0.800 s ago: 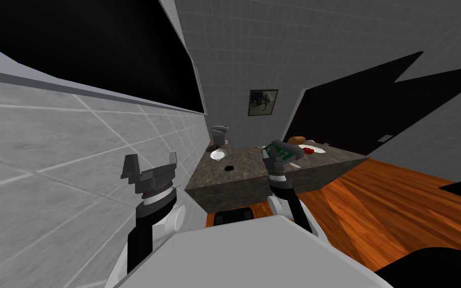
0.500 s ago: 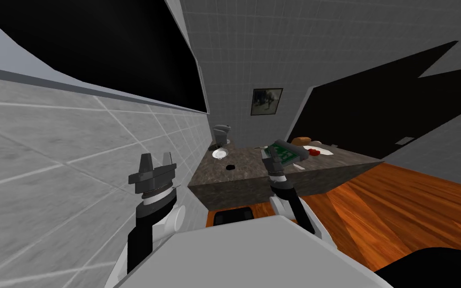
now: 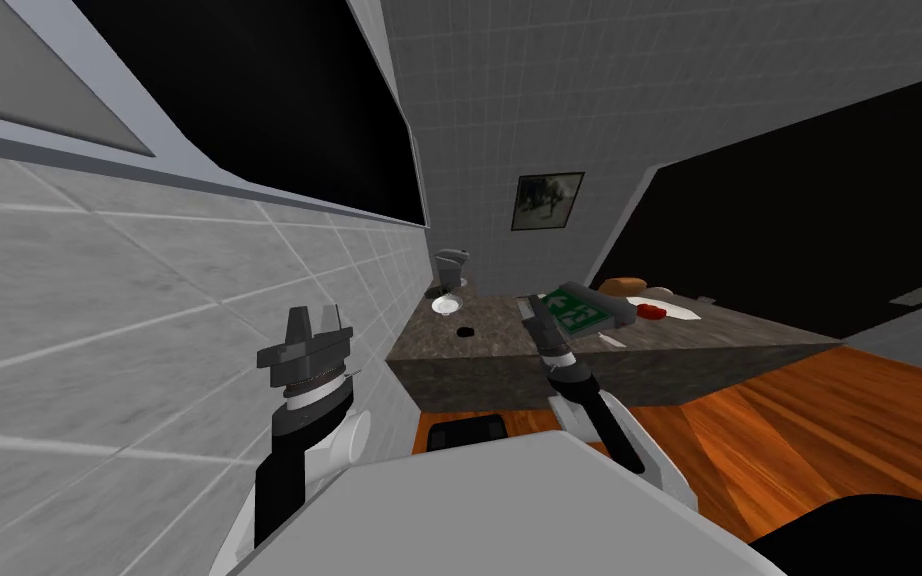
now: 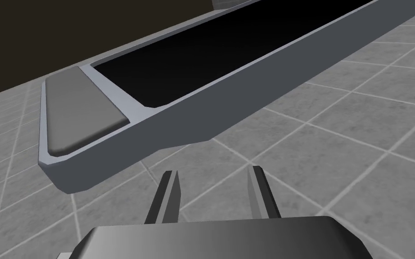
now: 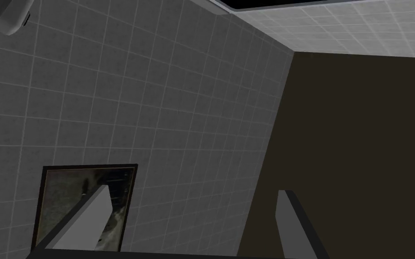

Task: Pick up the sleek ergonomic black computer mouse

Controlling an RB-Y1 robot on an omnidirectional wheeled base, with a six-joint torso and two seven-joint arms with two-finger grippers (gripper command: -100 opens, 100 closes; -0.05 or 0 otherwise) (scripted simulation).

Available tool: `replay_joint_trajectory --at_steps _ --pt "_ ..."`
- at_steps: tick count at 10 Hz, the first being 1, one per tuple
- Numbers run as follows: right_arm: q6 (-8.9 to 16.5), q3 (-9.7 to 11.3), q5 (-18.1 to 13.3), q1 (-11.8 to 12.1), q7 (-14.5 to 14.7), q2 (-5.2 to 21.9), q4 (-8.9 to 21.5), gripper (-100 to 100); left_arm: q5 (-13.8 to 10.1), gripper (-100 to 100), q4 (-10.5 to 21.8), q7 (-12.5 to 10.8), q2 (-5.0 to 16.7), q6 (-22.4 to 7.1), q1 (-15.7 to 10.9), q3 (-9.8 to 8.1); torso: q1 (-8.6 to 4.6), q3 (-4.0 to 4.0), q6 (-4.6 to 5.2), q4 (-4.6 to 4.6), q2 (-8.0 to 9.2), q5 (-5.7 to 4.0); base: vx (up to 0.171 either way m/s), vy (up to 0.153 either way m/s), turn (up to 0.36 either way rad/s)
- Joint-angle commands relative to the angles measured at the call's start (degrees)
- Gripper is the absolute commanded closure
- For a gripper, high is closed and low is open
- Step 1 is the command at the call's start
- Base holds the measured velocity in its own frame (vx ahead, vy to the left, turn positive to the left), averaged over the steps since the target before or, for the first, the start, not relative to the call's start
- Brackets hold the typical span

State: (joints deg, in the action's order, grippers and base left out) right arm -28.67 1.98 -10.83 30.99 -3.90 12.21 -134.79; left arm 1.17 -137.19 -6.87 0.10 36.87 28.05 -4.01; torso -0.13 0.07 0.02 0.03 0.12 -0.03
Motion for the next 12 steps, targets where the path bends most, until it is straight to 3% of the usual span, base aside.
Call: replay_joint_trajectory --at_steps 1,6,8,9,10,11,12 --pt "-0.99 -0.58 -2.03 0.33 -1.29 2.86 0.19 -100 0.0 0 0.0 0.0 0.0 0.0 0.0 0.0 0.0 0.0 0.0 0.0 0.0 0.0 -0.036 -0.023 0.208" --pt "-3.19 -2.29 -8.63 1.54 -5.35 9.98 0.6 -100 0.0 0 0.0 0.0 0.0 0.0 -0.01 0.01 0.01 0.05 -0.04 0.02 0.09 0.0 -0.049 -0.025 0.224" --pt "-4.82 -3.72 -12.57 2.75 -8.7 13.73 1.11 -100 0.0 0 0.0 0.0 0.0 0.0 -0.01 0.0 0.02 0.03 -0.03 0.01 0.04 0.0 -0.054 -0.013 0.327" --pt "-4.82 -3.72 -13.96 2.75 -8.7 14.28 1.11 -100 0.0 0 0.0 0.0 0.0 0.0 -0.01 0.0 0.02 0.04 -0.04 0.02 0.06 0.01 -0.054 -0.013 0.161" --pt "-5.7 -4.52 -15.74 3.5 -10.58 16.4 1.43 -100 0.0 0 0.0 0.0 0.0 0.0 0.0 0.0 0.02 0.03 0.02 0.02 0.05 0.0 -0.062 0.0 0.319" --pt "-5.7 -4.52 -16.9 3.5 -10.58 16.4 1.43 -100 0.0 0 0.0 0.0 0.0 0.0 -0.01 0.0 0.05 0.04 -0.03 0.02 0.07 0.01 -0.047 -0.007 0.127" --pt "-6.61 -5.37 -18.91 4.34 -12.57 18.54 1.8 -100 0.0 0 0.0 0.0 0.0 0.0 0.01 0.0 0.04 0.02 0.03 0.01 0.03 0.01 -0.049 0.004 0.262"
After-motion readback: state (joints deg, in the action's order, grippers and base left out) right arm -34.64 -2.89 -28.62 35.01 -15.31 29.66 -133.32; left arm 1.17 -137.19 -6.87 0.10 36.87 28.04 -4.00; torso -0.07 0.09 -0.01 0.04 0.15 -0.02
